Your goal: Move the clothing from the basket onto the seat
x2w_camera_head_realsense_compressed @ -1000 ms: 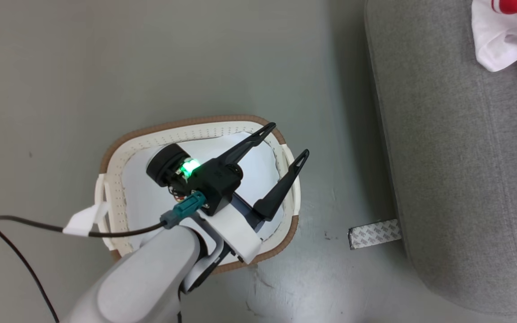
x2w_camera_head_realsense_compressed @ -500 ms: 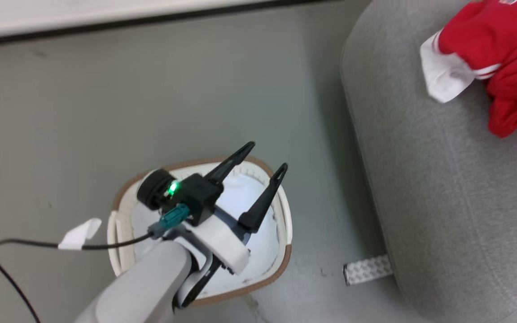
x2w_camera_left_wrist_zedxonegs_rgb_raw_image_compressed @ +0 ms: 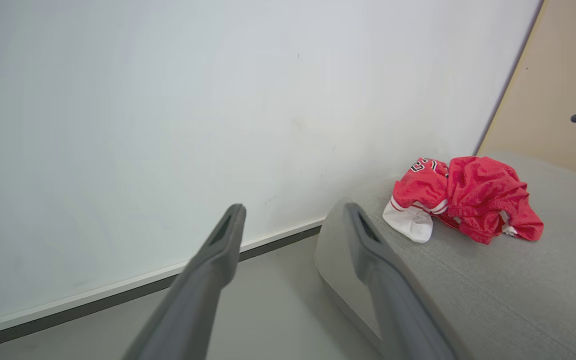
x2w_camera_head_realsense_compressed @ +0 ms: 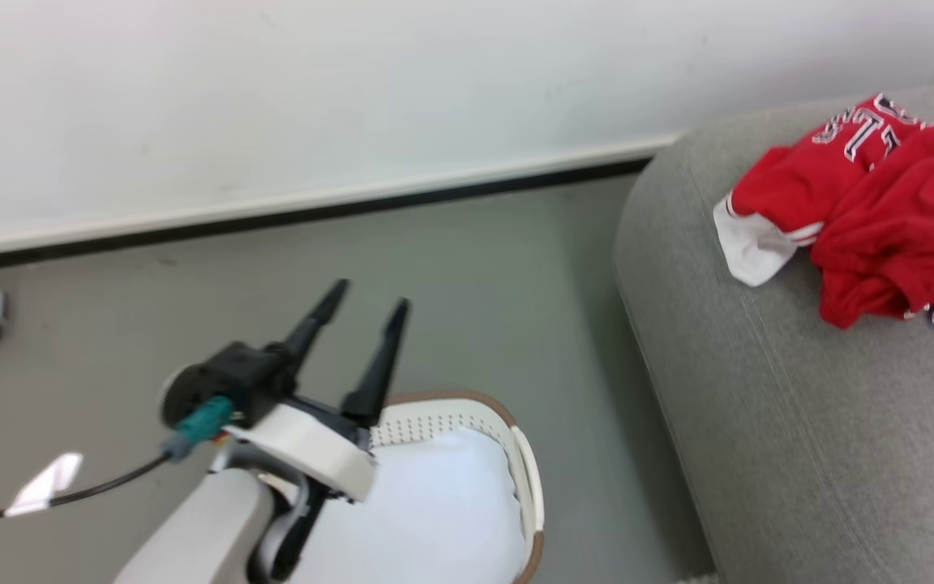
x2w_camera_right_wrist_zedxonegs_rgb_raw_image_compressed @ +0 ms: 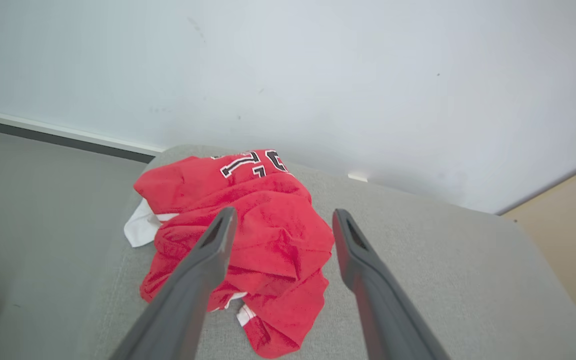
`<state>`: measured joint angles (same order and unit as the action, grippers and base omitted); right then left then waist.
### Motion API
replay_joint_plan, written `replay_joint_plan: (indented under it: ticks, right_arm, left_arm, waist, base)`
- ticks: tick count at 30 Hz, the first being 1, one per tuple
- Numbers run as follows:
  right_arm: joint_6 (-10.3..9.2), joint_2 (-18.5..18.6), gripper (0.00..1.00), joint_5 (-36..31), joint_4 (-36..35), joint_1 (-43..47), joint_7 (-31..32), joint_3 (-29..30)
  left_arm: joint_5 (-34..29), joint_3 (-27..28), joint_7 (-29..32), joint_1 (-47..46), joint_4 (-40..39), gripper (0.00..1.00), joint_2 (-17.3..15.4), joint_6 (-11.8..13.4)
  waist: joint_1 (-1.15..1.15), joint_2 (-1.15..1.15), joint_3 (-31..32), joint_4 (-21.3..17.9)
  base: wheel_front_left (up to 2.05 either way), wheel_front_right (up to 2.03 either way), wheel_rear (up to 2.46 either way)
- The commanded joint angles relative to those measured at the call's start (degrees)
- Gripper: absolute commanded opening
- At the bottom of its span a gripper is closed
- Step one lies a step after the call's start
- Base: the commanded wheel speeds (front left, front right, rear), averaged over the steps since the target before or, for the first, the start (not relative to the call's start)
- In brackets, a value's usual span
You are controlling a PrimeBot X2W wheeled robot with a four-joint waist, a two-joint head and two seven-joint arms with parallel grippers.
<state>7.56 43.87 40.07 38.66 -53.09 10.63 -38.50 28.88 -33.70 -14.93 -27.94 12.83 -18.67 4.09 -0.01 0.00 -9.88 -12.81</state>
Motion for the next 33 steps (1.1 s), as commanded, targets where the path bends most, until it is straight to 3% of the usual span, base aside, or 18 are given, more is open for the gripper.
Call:
replay_joint_plan:
  ticks: [1,10,17,25,30,33]
  right_arm:
    - [-0.14,0.3,1.0,0.6,-0.4,1.2,-0.8,0.2]
    - [-0.14,-5.0,1.0,-2.8,-9.9,10.3,-10.9,9.0]
    - [-0.14,-14.7,1.0,-9.0,-16.2,23.6,-18.0,21.1]
    - [-0.14,-26.6,1.0,-19.4,-23.7,37.3,-24.5,29.3]
    - [-0.14,-32.3,1.0,-20.4,-26.7,42.3,-25.7,30.5]
    - [-0.14,-33.8,1.0,-20.7,-26.8,43.8,-25.8,29.8]
  left_arm:
    - [0.4,0.6,-0.1,1.1,-0.2,1.0,-0.6,0.3]
    - [2.5,9.2,-0.2,7.6,-3.5,1.0,-1.2,3.2]
    - [1.0,15.7,-0.2,14.4,-6.2,1.0,0.8,4.6]
    - [-4.6,21.8,-0.2,20.1,-7.7,1.0,4.3,2.6]
    - [-7.6,26.3,-0.2,22.4,-6.5,1.0,7.4,-0.8]
    - [-9.9,28.5,-0.2,23.5,-5.7,1.0,9.2,-3.0]
  waist:
    - [0.01,0.0,2.2,1.4]
    - [0.01,0.0,6.8,4.6]
    - [0.01,0.0,8.5,6.0]
    - [0.01,0.0,8.8,7.1]
    - [0.01,0.0,8.6,7.1]
    - [0.01,0.0,8.6,7.0]
  base:
    - [0.0,0.0,0.0]
    - [0.0,0.0,0.0]
    - [0.0,0.0,0.0]
    - [0.0,0.0,0.0]
    - [0.0,0.0,0.0]
    - [0.0,0.0,0.0]
